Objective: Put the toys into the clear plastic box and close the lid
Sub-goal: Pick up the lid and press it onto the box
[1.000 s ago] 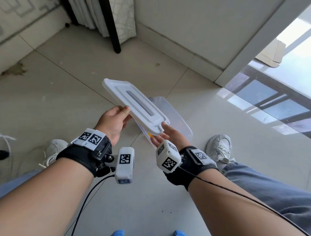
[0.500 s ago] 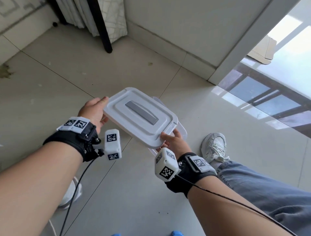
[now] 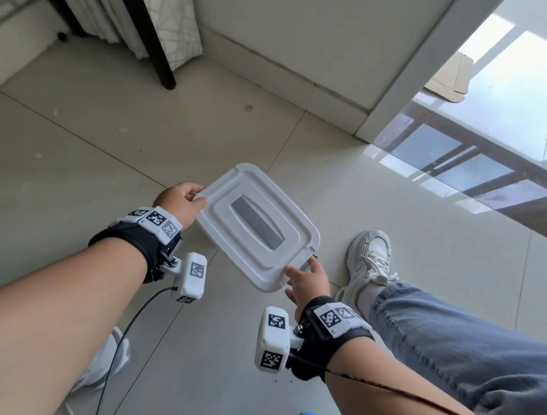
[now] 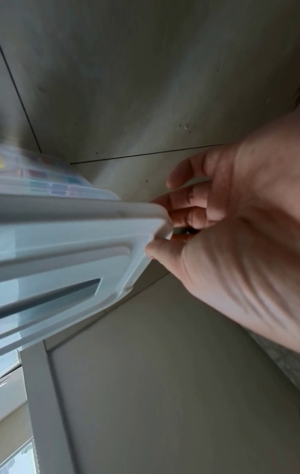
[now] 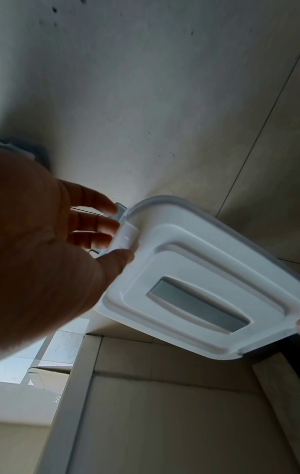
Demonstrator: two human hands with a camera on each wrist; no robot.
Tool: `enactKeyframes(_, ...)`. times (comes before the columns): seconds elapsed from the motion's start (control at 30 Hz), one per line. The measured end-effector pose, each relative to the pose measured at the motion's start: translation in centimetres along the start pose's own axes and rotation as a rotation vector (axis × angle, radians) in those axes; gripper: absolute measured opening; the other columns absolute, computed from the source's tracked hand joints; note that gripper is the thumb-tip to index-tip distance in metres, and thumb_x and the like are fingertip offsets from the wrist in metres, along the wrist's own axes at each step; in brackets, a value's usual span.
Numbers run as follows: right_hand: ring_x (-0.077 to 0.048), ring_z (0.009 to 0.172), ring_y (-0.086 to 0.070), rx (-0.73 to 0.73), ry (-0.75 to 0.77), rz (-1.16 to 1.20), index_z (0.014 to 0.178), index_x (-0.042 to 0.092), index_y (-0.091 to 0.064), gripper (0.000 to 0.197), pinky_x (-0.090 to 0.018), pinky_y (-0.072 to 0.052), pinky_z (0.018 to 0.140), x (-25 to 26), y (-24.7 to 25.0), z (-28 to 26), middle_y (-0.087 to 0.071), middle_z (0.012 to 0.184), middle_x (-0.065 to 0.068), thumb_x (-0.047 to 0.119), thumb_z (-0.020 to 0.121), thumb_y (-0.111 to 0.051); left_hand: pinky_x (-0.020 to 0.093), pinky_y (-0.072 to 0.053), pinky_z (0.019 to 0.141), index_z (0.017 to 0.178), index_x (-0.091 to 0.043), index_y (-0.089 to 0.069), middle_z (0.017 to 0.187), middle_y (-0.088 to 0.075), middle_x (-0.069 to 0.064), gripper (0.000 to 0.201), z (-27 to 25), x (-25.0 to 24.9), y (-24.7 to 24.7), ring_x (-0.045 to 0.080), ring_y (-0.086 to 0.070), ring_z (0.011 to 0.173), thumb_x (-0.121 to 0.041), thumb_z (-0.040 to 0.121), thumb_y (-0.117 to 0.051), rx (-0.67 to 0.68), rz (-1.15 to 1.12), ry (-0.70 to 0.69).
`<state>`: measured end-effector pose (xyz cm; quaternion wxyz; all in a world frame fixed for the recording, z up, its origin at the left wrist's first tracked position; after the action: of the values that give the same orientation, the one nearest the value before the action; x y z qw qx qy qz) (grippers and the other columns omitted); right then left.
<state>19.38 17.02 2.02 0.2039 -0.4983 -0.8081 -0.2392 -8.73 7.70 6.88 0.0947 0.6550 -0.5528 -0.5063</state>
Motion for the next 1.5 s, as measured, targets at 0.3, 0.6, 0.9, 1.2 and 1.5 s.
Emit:
enactKeyframes(0.3,-0.024,0.082,-0.059,-0.116,0.009,0.052,0.140,0.027,-0.043,0.065,-0.048,-0.052,0.094,-0.9,0.3,3.1,-0.060,0.087,-0.007,0.000,0.083,-0.063,0.028,-0.045,0.092,0.126,-0.019,-0.058,0.128,-0.063,0.005,0.039,2.0,0.2,-2.4,0.024,-0.060,0.110,-0.026,0.088,-0.059,0.028,0.062,-0.001)
enactKeyframes(0.6,-0.023,0.071,-0.051,-0.202,0.015,0.080,0.140,0.028,-0.044,0.065,-0.050,-0.051,0.091,-2.1,0.1,4.7,-0.046,0.071,-0.003,-0.001,0.084,-0.062,0.028,-0.044,0.093,0.126,-0.021,-0.058,0.126,-0.064,0.004,0.039,3.7,0.6,-4.4,0.023,-0.060,0.110,-0.026,0.087,-0.059,0.044,0.014,0.024)
enactKeyframes(0.9,-0.020,0.068,-0.051,-0.190,0.048,0.089,0.136,0.027,-0.049,0.062,-0.040,-0.049,0.079,-1.8,0.3,5.2,-0.049,0.070,-0.001,-0.003,0.083,-0.060,0.029,-0.044,0.094,0.124,-0.018,-0.059,0.124,-0.064,0.006,0.039,3.7,1.1,-4.4,0.023,-0.059,0.112,-0.024,0.086,-0.062,0.050,0.011,0.034)
enactKeyframes(1.2,-0.020,0.073,-0.052,-0.135,0.069,0.045,0.132,0.016,-0.053,0.052,-0.042,-0.052,0.081,-1.4,0.8,5.6,-0.049,0.070,0.001,-0.003,0.084,-0.064,0.028,-0.046,0.088,0.120,-0.015,-0.060,0.118,-0.065,0.007,0.037,2.2,2.4,-3.6,0.022,-0.060,0.098,-0.022,0.084,-0.065,0.075,0.016,0.071)
enactKeyframes(1.5,-0.020,0.062,-0.049,-0.095,0.086,-0.085,0.114,0.020,-0.054,0.040,-0.029,-0.044,0.060,-0.4,1.3,5.7,-0.050,0.073,-0.002,0.002,0.082,-0.070,0.028,-0.044,0.088,0.118,-0.011,-0.059,0.119,-0.065,0.009,0.038,1.1,4.0,-3.2,0.019,-0.056,0.093,-0.020,0.082,-0.069,0.133,-0.027,0.132)
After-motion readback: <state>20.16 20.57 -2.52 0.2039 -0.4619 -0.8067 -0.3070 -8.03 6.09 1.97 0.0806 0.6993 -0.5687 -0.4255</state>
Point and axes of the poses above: each hand's wrist, its own z-axis towards the middle knuckle, its own y-axis out of the back of the hand, x = y × z, the point moved 6 cm from there along z, towards the middle knuckle
